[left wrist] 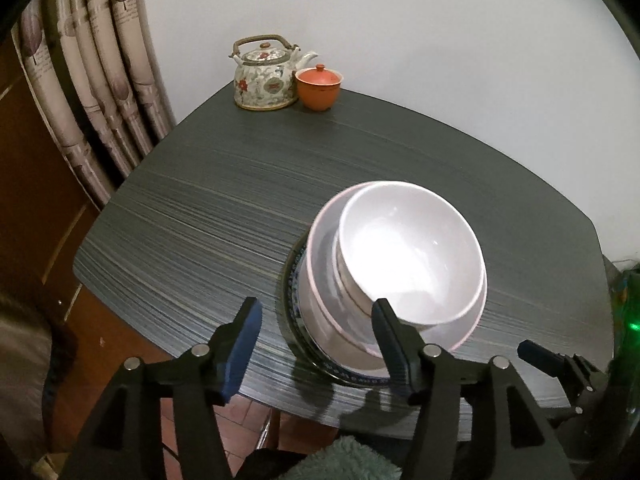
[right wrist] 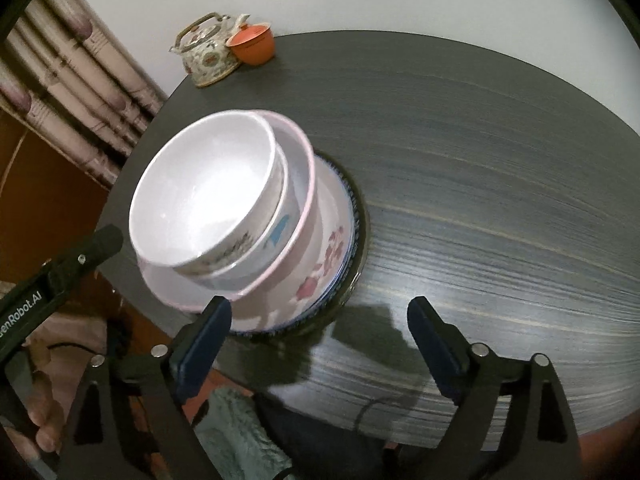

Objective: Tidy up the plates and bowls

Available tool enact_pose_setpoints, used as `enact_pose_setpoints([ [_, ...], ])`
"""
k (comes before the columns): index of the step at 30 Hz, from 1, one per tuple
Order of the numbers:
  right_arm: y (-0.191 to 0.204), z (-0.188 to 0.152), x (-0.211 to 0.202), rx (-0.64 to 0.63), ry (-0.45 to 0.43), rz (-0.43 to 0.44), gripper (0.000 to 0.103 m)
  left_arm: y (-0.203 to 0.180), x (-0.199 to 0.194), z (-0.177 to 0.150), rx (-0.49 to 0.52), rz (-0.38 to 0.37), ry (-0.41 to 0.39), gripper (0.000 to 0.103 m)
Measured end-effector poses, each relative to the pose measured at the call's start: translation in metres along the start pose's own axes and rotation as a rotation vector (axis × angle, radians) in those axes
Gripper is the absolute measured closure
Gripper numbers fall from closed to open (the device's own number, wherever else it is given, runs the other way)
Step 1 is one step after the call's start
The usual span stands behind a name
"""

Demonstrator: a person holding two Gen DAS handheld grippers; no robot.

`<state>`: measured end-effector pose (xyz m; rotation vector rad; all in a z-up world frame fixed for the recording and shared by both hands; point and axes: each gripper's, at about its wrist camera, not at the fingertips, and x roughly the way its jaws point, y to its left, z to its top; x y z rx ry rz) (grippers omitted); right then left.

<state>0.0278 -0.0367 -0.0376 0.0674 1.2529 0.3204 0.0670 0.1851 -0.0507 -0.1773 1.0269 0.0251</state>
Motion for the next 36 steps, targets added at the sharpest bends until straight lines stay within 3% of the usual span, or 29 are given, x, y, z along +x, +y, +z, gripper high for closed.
enact_pose_setpoints([
  [3,0.003,-0.009,-0.003,-0.019,-0.02,-0.007,0.004,-0.003,0.001,-0.004,-0.003,0.023,-0.007,0.042],
  [11,0.004,-0.019,-0.014,-0.044,-0.073,-0.016,0.001,-0.011,0.005,-0.015,0.005,0.039,-0.006,0.04],
  [36,0.006,-0.026,-0.013,-0.054,-0.05,-0.01,0.001,-0.01,0.007,-0.021,-0.011,0.061,0.019,0.04],
])
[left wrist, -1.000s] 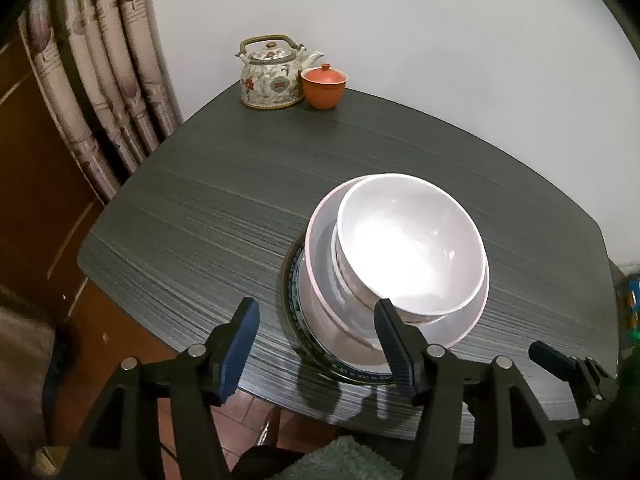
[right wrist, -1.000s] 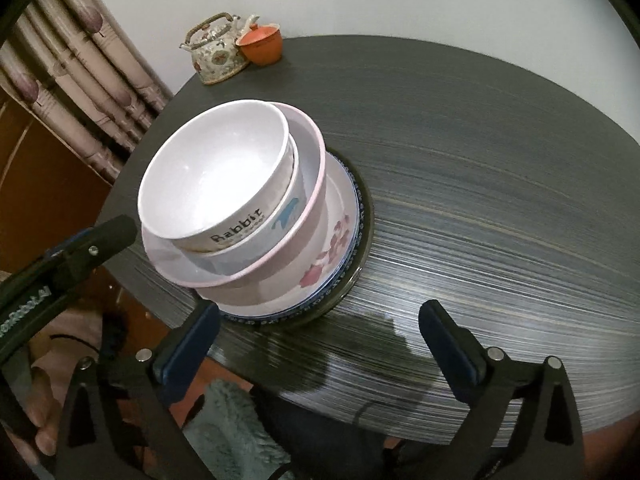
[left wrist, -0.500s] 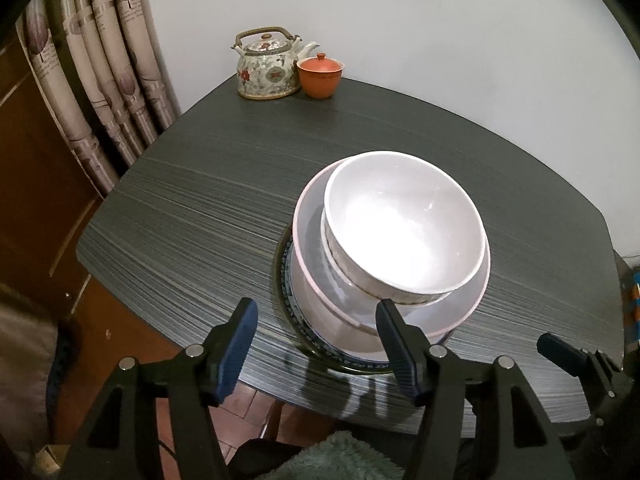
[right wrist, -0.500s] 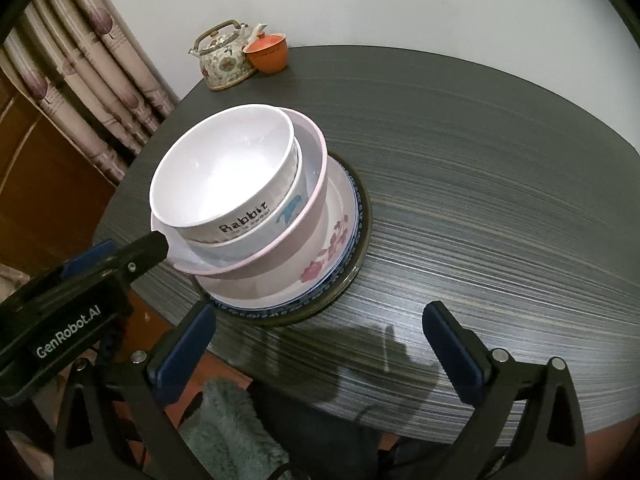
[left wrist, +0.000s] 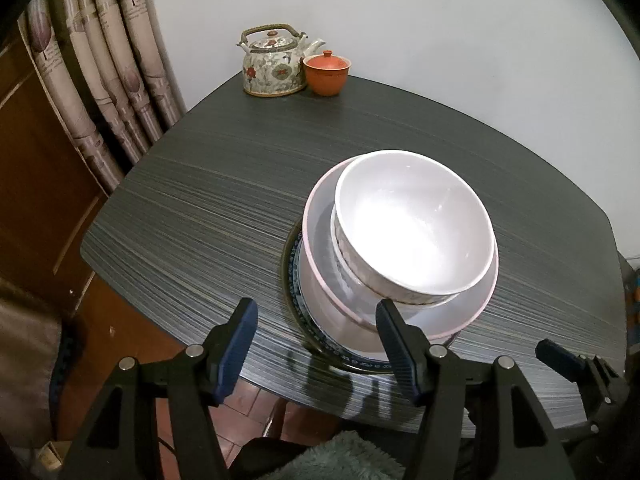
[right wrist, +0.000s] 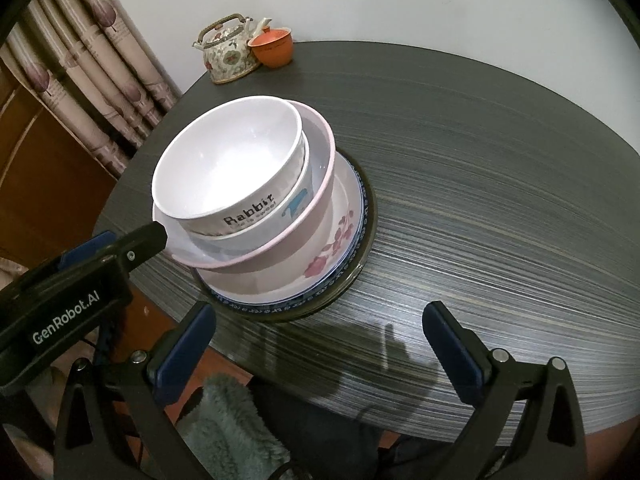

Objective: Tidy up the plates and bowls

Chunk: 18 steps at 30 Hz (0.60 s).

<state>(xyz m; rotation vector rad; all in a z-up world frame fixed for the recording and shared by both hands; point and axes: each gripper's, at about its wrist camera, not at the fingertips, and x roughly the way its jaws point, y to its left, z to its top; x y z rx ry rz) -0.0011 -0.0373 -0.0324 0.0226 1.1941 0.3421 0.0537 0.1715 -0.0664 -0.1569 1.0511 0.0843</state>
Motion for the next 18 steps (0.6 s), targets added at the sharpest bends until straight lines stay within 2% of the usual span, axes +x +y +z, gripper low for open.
enact_pose_setpoints([
  [18,-0.0002,-0.0002,0.0105,-0.001,0.029,-0.002,0.001,0.0025,0.0045,-0.0031,-0.005,0.0,0.013,0.04],
])
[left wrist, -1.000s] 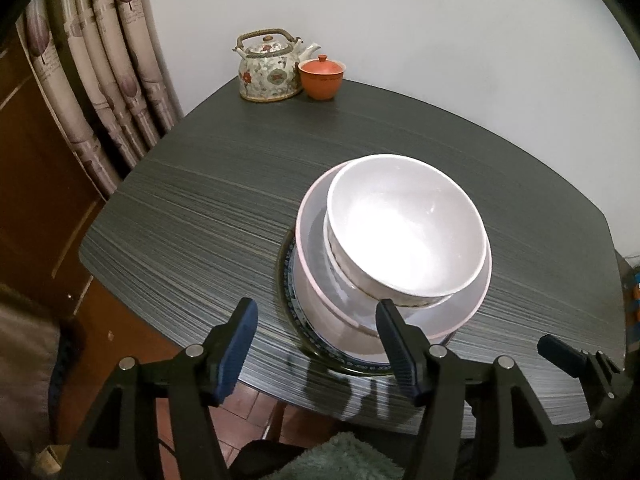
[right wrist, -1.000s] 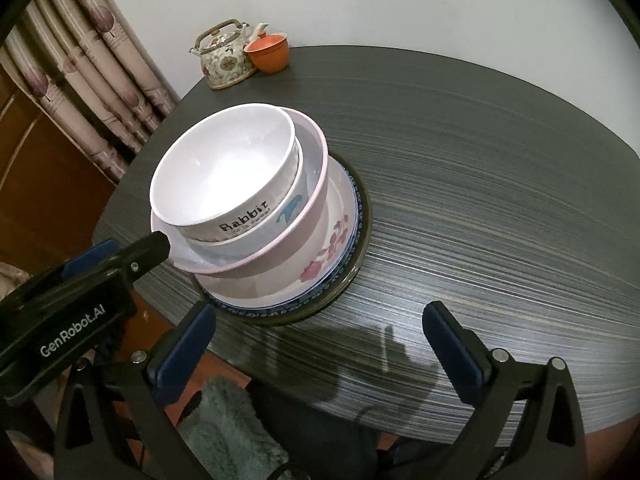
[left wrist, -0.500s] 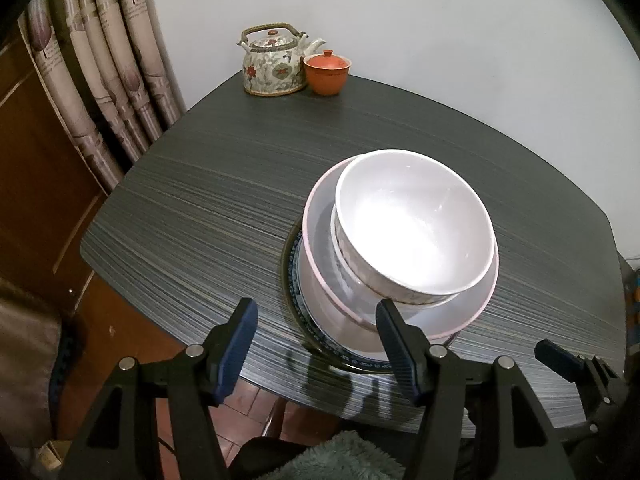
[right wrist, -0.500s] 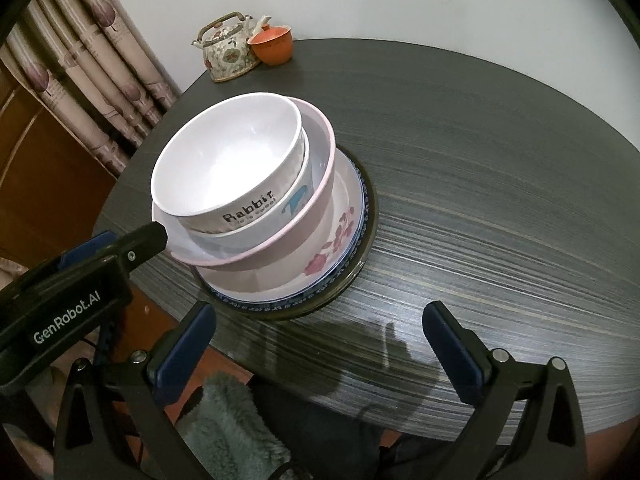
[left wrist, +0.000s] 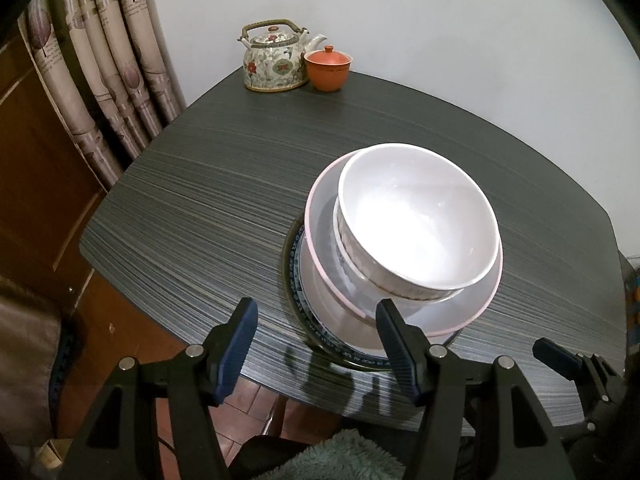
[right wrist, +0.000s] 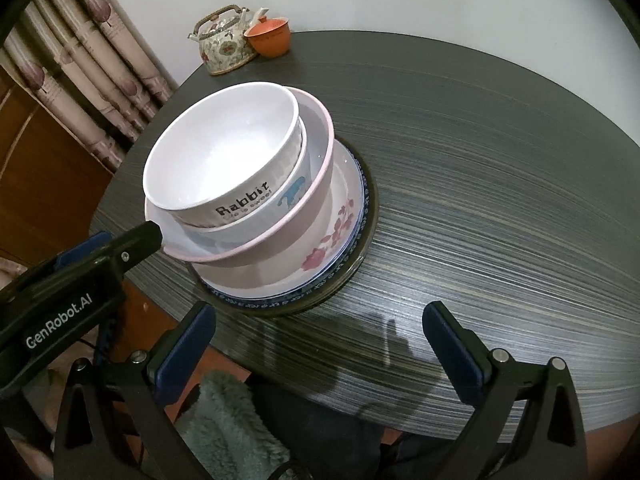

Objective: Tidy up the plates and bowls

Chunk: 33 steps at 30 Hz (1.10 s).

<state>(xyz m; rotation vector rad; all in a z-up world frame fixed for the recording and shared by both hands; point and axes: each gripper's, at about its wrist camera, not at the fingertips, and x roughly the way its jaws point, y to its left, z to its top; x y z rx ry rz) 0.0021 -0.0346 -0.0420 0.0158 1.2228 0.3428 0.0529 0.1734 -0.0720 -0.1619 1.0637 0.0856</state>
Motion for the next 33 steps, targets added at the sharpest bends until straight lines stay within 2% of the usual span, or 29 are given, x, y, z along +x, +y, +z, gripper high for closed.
enact_pose_setpoints([
  [33,0.0047,-0.0041,0.002,-0.014,0.014,-0.006,0.0,0.0057,-0.0006,0.0006,-0.012,-0.015,-0.013,0.04],
])
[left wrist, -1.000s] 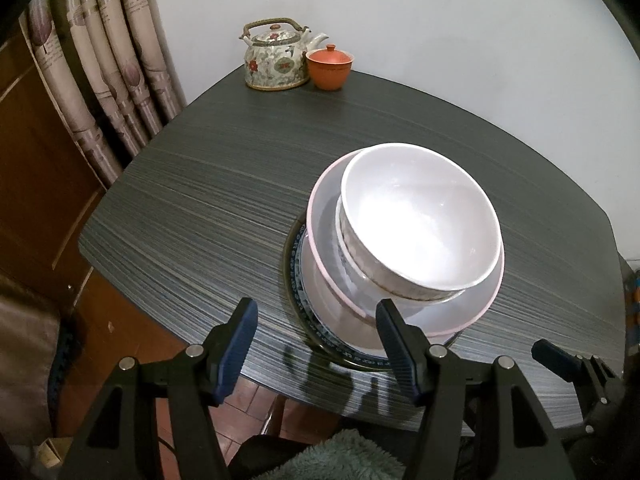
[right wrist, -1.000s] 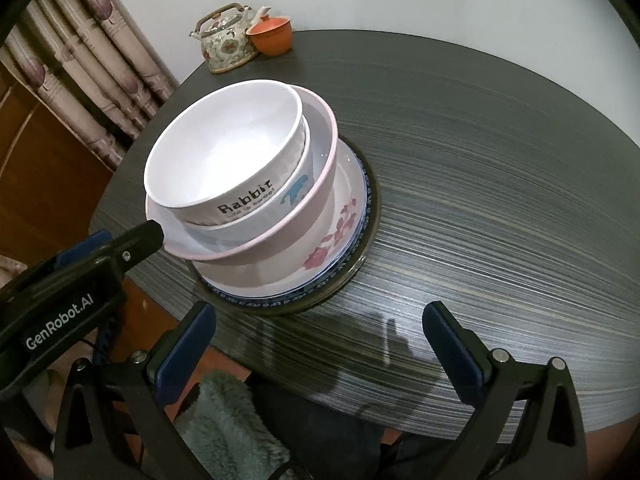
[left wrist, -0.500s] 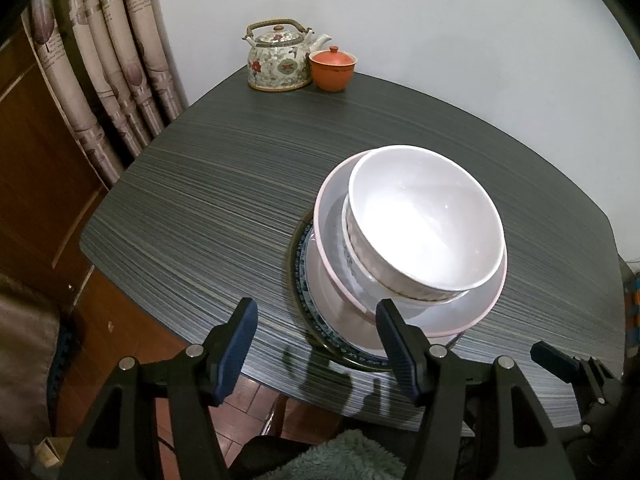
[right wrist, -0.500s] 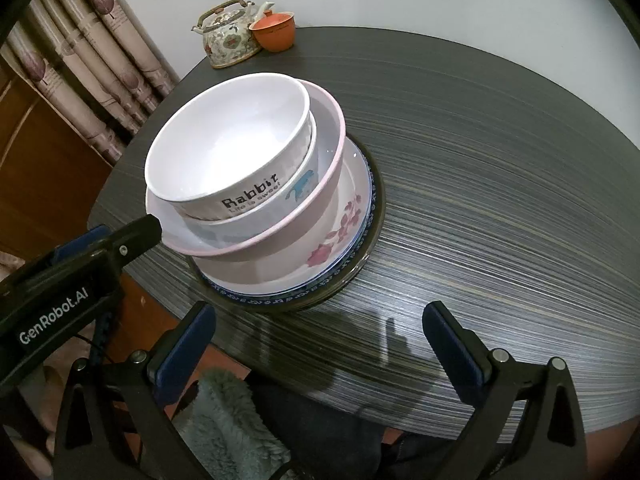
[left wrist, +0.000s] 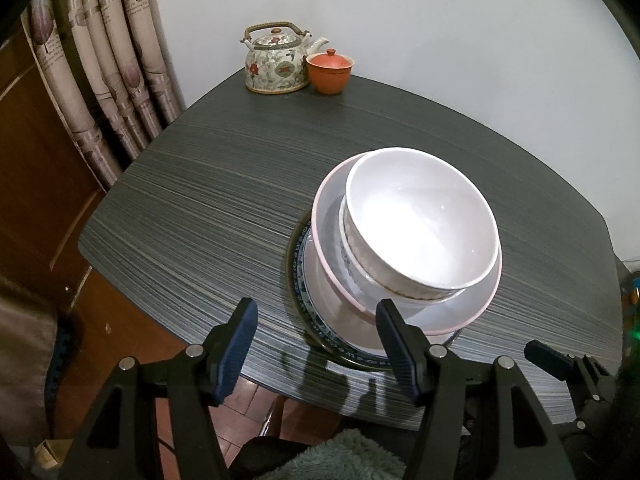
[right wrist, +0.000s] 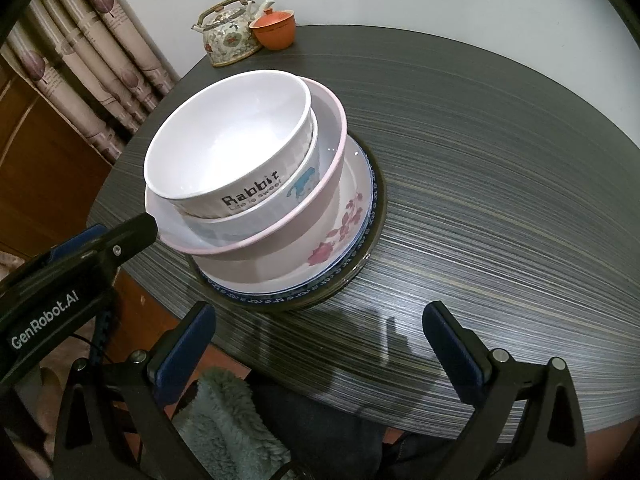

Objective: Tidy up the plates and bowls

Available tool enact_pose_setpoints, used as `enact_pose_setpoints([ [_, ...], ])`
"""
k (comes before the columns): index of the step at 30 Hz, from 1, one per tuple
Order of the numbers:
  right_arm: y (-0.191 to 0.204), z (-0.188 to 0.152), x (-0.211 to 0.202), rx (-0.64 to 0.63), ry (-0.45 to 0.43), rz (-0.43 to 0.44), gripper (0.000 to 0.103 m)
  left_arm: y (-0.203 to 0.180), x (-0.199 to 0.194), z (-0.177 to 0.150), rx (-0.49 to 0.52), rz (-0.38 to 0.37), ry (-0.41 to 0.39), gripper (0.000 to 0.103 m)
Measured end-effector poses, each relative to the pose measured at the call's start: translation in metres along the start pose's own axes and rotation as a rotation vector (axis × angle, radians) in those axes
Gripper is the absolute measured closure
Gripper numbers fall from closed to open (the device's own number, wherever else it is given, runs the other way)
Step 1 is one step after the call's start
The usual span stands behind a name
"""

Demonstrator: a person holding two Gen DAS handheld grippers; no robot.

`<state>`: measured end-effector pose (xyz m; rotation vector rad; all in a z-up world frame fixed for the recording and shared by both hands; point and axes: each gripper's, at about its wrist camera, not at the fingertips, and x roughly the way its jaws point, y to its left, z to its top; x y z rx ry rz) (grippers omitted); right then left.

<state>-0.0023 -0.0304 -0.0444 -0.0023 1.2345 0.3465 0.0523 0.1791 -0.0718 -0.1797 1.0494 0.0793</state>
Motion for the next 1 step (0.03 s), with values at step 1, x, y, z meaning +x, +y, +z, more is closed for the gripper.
enact_pose_setpoints([
  [1,0.0,-0.0002,0.0,0.0,0.0,0.001,0.0,0.0005,-0.0003,-0.0002,-0.004,-0.001,0.001,0.04],
])
